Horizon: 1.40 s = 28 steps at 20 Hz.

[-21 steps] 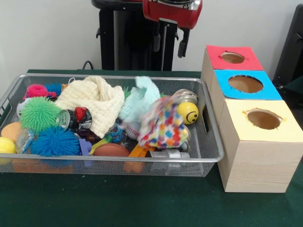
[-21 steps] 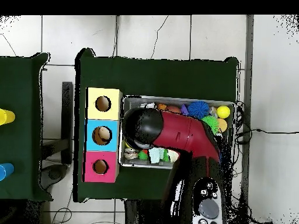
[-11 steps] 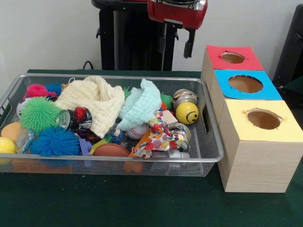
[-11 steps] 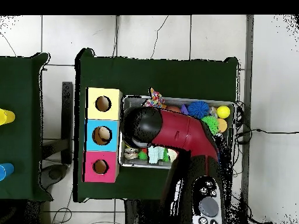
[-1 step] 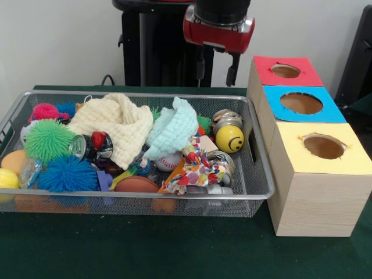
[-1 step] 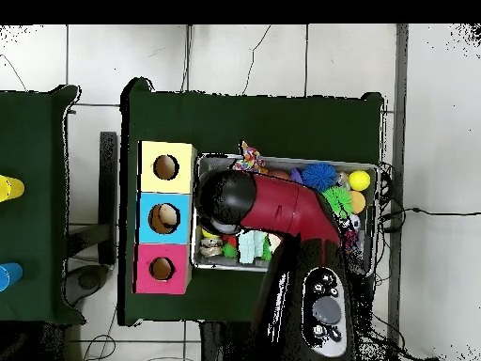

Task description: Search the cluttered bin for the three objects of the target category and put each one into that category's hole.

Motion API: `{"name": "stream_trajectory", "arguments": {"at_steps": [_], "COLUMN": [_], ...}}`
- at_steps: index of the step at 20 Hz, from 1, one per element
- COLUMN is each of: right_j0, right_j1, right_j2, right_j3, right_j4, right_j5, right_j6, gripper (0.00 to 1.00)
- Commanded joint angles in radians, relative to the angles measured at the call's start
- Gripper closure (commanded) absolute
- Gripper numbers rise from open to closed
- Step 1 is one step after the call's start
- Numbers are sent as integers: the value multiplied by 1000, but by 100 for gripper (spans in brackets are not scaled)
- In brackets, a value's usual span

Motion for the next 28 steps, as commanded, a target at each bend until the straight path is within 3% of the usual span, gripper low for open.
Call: {"name": "stream_trajectory", "arguments": {"at_steps": [1,12,28], "right_j0": [6,2,16], "right_j1": [163,232,424], "right_j2": [41,21,-21], "right_j3": [-86,-243,-527], "right_j4": [34,47,51], "right_j5": [-62,20,69], "right_j6": [225,216,239], "gripper": [0,0,0]}}
